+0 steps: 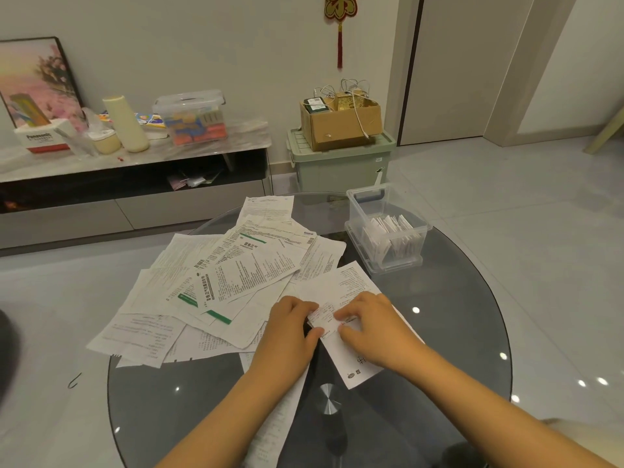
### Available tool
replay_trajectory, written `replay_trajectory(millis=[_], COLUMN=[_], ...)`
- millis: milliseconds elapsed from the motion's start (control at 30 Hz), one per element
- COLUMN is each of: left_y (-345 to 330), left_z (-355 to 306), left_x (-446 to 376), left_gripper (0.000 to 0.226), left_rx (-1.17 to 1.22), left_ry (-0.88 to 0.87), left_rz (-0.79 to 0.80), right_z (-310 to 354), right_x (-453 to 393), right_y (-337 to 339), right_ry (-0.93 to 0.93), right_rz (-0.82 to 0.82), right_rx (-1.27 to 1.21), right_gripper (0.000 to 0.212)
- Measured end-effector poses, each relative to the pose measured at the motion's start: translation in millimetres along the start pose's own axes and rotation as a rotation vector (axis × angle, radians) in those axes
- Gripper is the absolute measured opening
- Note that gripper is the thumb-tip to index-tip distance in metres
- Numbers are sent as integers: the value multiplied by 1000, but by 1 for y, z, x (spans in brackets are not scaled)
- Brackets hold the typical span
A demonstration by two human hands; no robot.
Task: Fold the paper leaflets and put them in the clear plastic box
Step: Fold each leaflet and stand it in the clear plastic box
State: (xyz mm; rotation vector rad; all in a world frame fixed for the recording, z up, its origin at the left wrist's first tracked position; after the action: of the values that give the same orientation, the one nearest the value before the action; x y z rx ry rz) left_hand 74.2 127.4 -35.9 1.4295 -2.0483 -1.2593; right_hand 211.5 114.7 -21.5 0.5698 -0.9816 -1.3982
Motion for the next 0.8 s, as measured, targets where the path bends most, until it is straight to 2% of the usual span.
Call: replay_trajectory(millis=[100, 167, 267, 434, 534, 600, 700, 800], left_y=[1, 1, 5, 12, 18, 21, 21, 20], left_z=[7, 7, 2, 1, 0, -3, -16, -38], left_x=[1, 0, -3, -3, -2, -4, -9, -20], left_gripper=[44, 37, 19, 7, 7, 7, 8, 14], left_rx=[-54, -41, 51, 207, 387, 522, 678, 768], left_ry=[68, 90, 134, 237, 353, 408, 416, 382], left_rz=[3, -1, -42, -152, -255, -319, -390, -409], right_z=[1, 2, 1, -3, -8, -12, -14, -11], right_x=[-1, -2, -3, -6, -8, -8, -7, -4], right_y=[-2, -2, -1, 5, 14, 21, 26, 43], right_ry=[-10, -12, -16, -49, -108, -167, -241, -237], right_rz=[-13, -19, -25, -35, -56, -44, 29, 35], right_rx=[52, 72, 84, 4, -151, -252, -553, -847], right_gripper=[34, 33, 33, 25, 16, 23, 31, 29])
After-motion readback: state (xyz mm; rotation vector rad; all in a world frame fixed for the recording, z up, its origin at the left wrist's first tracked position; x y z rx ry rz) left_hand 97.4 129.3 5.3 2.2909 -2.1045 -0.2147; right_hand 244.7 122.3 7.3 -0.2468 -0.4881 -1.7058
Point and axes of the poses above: each hand's wrist, its own x-axis away from the middle knuckle, its own y-axis out of the back of the hand, z = x × y, the point moved 6 cm from there along -x, towards the middle knuckle, and after that the axes turned 13 degrees about -y, right-handed, at the moved point
